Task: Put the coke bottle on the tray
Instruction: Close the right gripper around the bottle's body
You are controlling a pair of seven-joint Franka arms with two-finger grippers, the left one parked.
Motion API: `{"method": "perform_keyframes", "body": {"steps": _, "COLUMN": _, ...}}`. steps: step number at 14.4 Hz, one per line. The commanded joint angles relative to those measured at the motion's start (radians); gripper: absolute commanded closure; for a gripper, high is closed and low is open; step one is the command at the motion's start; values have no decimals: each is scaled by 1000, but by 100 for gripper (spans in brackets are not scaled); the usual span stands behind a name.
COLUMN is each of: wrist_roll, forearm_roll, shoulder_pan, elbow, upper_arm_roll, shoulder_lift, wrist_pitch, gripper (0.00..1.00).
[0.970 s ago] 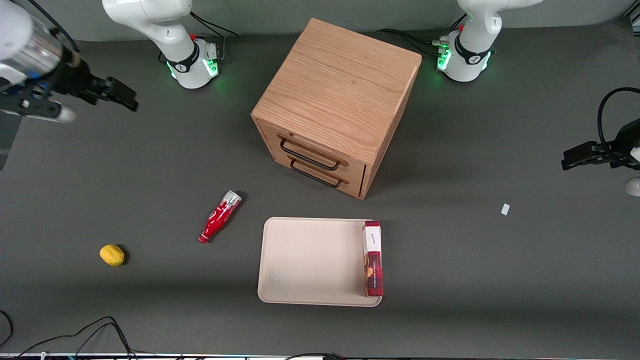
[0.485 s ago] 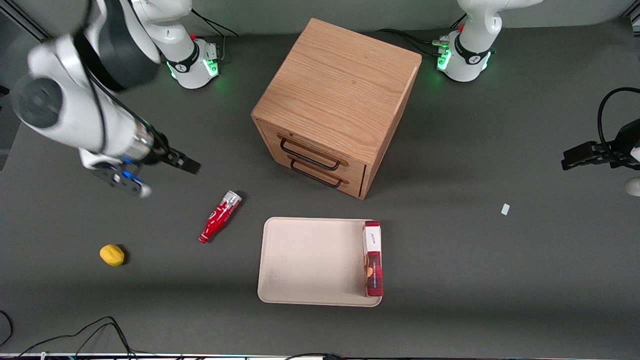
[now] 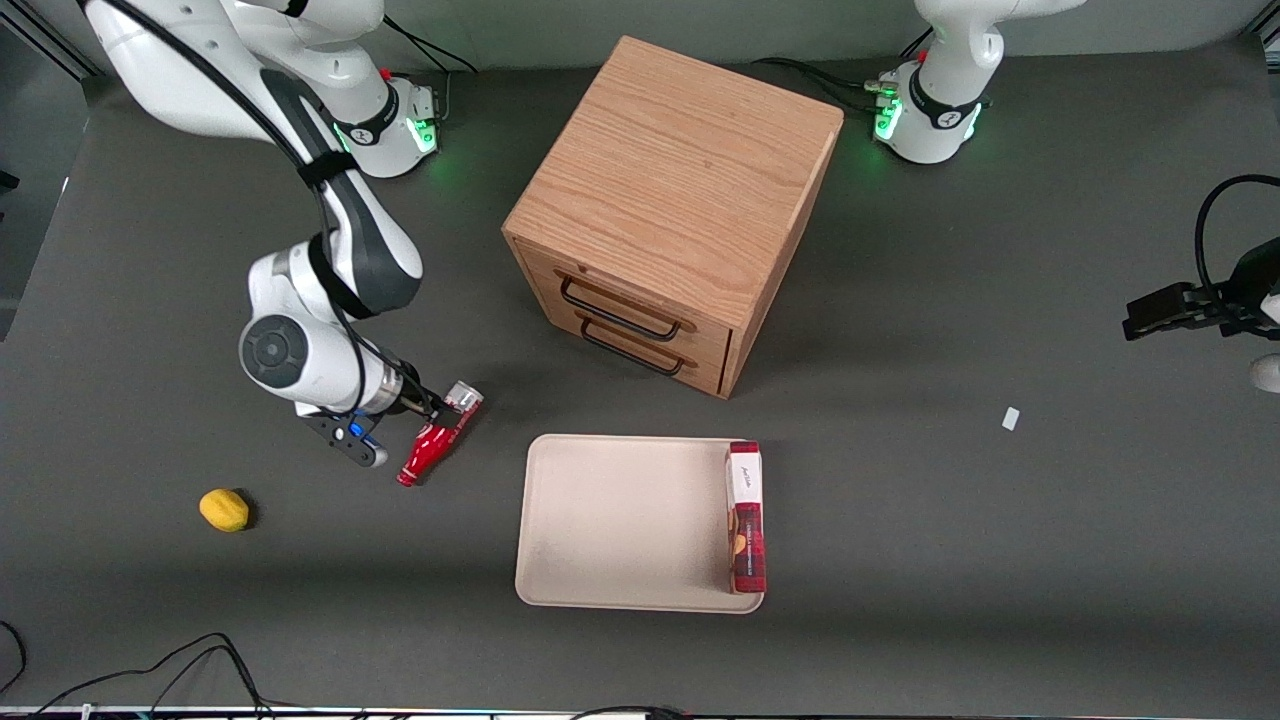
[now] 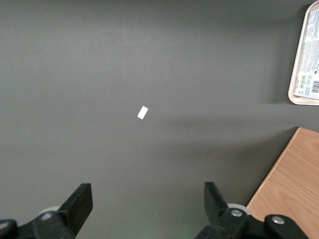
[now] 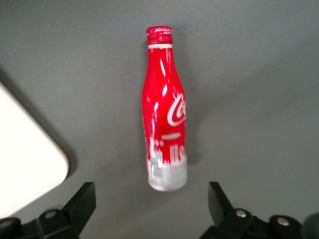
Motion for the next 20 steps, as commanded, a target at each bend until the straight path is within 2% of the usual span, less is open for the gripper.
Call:
{"method": "perform_keyframes", "body": {"steps": 1, "wrist_roll": 87, "forearm_roll": -84, "shoulder_pan": 0, "elbow": -17, "upper_arm_roll": 4, "shoulder_lift": 52, "wrist_pitch": 96, "gripper": 0}}
{"method": "perform_keyframes", "body": {"steps": 3, "wrist_roll": 107, "forearm_roll": -126, "shoulder_pan": 0, "elbow": -28, "upper_arm_roll": 4, "shoulder_lift": 83, "wrist_pitch": 127, "gripper": 0}}
{"method": "perform_keyframes", "body": {"steps": 8, "wrist_roll": 107, "forearm_roll": -130, "shoulder_pan": -1, "elbow": -74, "upper_arm_roll": -2, "shoulder_lift": 117, "wrist_pitch": 249, "gripper": 0}}
{"method": "perform_keyframes", "body": {"steps": 9, "wrist_roll": 99, "forearm_roll": -156, "shoulder_pan": -1, "elbow": -74, "upper_arm_roll": -4, "shoulder_lift": 120, "wrist_pitch": 249, "gripper": 59}}
{"method": "perform_keyframes", "body": {"steps": 10, "wrist_roll": 105, "forearm_roll": -191, "shoulder_pan": -1, "elbow": -75, "upper_arm_roll": -2, "shoulder_lift": 125, "wrist_pitch": 249, "gripper": 100}}
{"method": "perform_keyframes", "body": {"steps": 13, "wrist_roll": 104, "forearm_roll": -201, "shoulder_pan": 0, "elbow": -65, "upper_arm_roll": 0, "shoulder_lift": 126, "wrist_pitch": 242, "gripper": 100}}
{"method": "perform_keyframes", "body": {"steps": 16, "wrist_roll": 82, "forearm_roll": -204, "shoulder_pan": 0, "elbow": -57, "upper_arm_roll": 6, "shoulder_lift": 62, "wrist_pitch": 210, "gripper": 100}}
{"method": "perform_keyframes", "body": {"steps": 18, "wrist_roll": -8, "forearm_roll": -206, "shoulder_pan": -1, "elbow": -33, "upper_arm_roll": 9, "shoulder_lift": -10, "wrist_pitch": 133, "gripper": 100}}
{"method": "perform_keyframes", "body": {"steps": 20, "wrist_roll": -178, "forearm_roll": -196, "shoulder_pan": -3, "elbow": 24, "upper_arm_roll": 12, "shoulder_lift": -67, "wrist_pitch": 22, "gripper": 100}}
